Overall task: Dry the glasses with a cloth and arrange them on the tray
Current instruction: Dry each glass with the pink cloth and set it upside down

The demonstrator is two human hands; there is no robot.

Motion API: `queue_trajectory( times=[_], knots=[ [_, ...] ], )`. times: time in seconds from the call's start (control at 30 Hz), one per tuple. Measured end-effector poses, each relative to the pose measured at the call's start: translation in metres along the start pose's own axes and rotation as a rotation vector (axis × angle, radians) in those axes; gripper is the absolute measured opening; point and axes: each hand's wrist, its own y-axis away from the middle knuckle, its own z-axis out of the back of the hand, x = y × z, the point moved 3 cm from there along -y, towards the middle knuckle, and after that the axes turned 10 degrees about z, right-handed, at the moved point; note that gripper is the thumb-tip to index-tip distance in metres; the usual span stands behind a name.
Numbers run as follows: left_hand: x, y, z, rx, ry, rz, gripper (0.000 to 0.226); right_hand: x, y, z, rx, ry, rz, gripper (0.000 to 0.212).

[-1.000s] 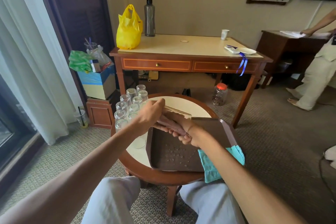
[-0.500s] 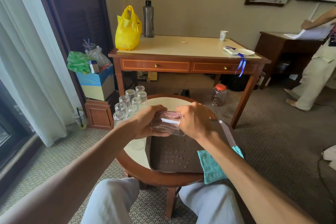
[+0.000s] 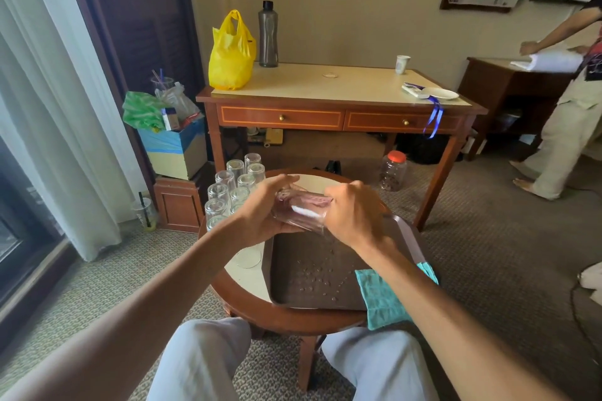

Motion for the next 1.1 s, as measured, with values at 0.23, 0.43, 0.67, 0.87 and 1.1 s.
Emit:
queue_trajectory(
  times=[0.23, 0.43, 0.67, 0.87, 1.1],
  knots=[
    [0.007, 0.004, -0.005, -0.163, -0.148, 0.049, 0.016, 0.002, 0.016, 0.000, -0.050, -0.090, -0.036, 0.026],
    [-0.002, 0.006, -0.007, -0.344, -0.539, -0.393, 0.022, -0.003, 0.033, -0.062, 0.629, -0.966, -0.913, 0.065],
    [0.011, -0.004, -0.003, -0.165, -0.193, -0.260, 0.026, -0.013, 0.013, -0.034, 0.602, -0.587, -0.651, 0.033],
    [0.015, -0.009, -0.007, -0.100, 0.104, 0.115, 0.037, 0.005, -0.002, 0.015, -0.018, 0.103, 0.120, 0.031],
    [-0.018, 0.005, -0.016, -0.404, -0.350, -0.386, 0.025, -0.015, 0.008, -0.044, 0.132, -0.649, -0.717, 0.056]
  ],
)
